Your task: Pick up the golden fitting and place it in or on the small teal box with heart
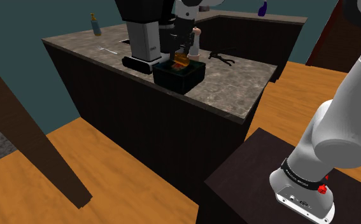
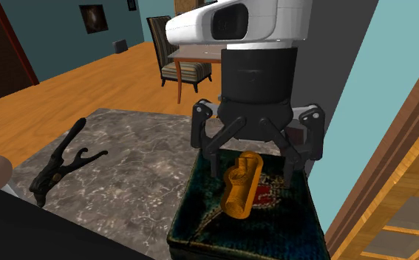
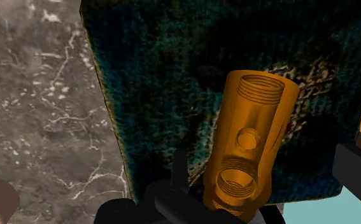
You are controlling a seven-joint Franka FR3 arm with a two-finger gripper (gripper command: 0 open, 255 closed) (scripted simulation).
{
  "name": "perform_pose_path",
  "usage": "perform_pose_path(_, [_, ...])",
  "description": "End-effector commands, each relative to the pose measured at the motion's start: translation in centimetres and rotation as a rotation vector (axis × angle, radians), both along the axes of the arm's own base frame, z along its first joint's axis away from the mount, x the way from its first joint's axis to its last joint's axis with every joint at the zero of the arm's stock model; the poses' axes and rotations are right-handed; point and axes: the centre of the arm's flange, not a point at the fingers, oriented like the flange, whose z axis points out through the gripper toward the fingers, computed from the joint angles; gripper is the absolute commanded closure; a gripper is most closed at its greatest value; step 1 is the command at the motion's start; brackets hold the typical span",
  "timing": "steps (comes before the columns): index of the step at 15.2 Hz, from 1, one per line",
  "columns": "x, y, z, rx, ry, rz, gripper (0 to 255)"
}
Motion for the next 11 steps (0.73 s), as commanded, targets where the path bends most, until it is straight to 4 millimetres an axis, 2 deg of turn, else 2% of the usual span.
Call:
perform_pose_path(1, [-0.3, -0.3, 2.1, 0.000, 0.000, 0.000, 0])
perform_pose_path(3, [-0.6, -0.5, 4.4, 0.000, 0.000, 0.000, 0])
perform_pose_path(11, [-0.6, -0.5, 4.4, 0.000, 0.000, 0.000, 0])
